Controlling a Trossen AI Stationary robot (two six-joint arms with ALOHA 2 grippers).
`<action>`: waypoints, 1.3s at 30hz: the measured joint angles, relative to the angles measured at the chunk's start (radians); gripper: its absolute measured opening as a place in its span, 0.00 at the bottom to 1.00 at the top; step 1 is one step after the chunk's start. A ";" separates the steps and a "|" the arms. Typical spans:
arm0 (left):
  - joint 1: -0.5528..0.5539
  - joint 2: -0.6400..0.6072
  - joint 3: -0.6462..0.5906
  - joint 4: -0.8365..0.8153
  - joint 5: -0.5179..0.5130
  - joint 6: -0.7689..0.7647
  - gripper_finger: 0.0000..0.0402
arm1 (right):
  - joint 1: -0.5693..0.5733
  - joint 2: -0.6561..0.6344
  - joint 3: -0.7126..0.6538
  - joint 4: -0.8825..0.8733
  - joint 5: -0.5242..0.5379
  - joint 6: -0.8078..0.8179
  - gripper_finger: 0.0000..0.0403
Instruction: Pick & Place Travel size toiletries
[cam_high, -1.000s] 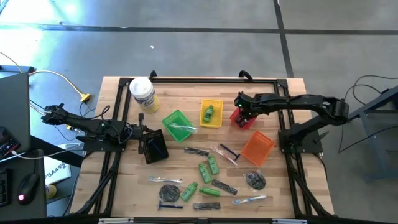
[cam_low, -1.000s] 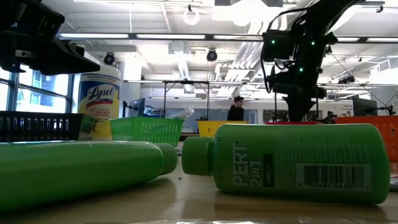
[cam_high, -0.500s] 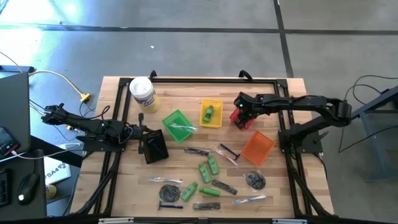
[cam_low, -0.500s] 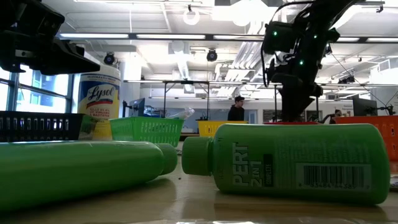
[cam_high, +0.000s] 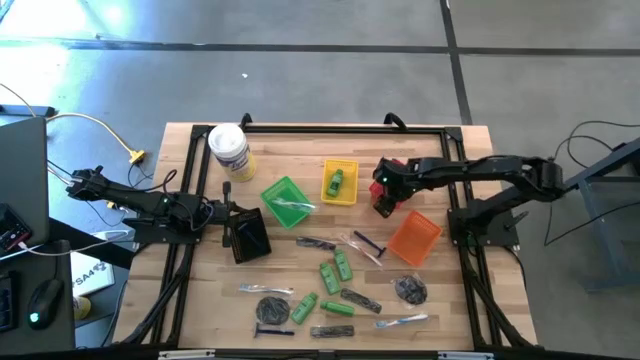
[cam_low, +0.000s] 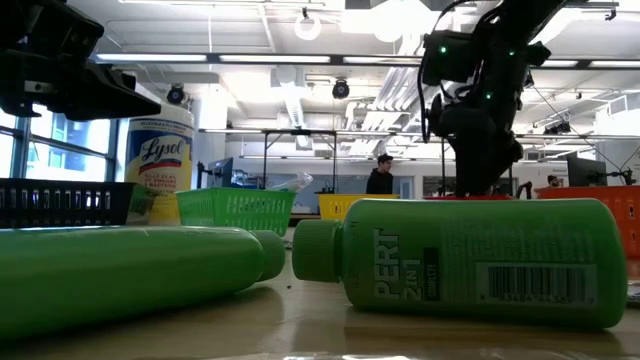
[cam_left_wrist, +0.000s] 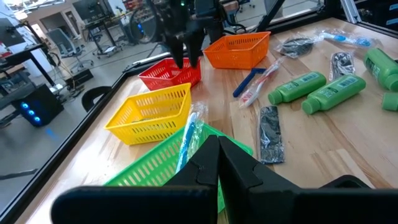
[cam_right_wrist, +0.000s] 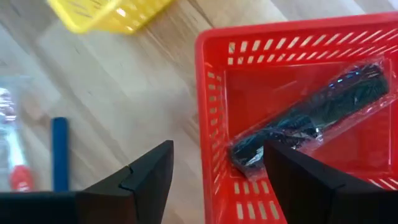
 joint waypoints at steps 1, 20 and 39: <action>0.000 0.000 0.000 0.000 0.000 -0.001 0.00 | 0.001 0.011 0.000 0.000 0.008 -0.002 0.59; 0.000 0.000 0.000 0.000 0.000 -0.011 0.00 | 0.032 0.096 0.000 0.032 -0.009 -0.145 0.16; 0.000 0.000 0.000 0.000 0.000 -0.011 0.00 | 0.141 0.096 0.000 0.047 -0.027 -0.072 0.08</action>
